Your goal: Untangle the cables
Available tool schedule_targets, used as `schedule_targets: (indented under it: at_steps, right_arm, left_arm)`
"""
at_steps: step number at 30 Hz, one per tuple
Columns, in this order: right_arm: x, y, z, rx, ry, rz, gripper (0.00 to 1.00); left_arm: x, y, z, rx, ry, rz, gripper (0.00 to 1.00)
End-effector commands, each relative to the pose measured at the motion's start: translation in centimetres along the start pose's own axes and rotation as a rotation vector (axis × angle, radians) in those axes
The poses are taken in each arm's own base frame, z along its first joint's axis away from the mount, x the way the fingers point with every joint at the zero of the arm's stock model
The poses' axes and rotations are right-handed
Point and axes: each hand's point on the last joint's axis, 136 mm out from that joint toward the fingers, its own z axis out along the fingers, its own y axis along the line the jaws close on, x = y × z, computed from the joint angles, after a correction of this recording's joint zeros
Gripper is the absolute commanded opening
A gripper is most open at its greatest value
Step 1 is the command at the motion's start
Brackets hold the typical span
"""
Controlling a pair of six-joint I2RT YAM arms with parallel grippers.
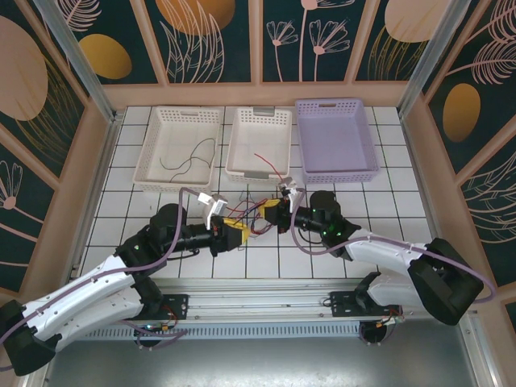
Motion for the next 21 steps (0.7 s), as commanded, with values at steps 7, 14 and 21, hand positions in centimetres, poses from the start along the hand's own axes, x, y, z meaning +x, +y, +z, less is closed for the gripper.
schedule_targets:
  at_steps: [7, 14, 21]
  right_arm:
    - [3.9, -8.3, -0.4, 0.334, 0.162, 0.168, 0.0]
    - [3.7, -8.6, -1.3, 0.323, 0.139, 0.203, 0.02]
    - [1.5, -6.2, -2.1, 0.197, 0.059, 0.181, 0.31]
  left_arm:
    - [-5.8, -2.2, -4.9, -0.099, -0.238, 0.083, 0.0]
    - [-8.3, -2.9, -8.1, -0.177, -0.35, 0.087, 0.0]
    - [-8.1, -2.3, -7.9, -0.198, -0.343, 0.073, 0.0]
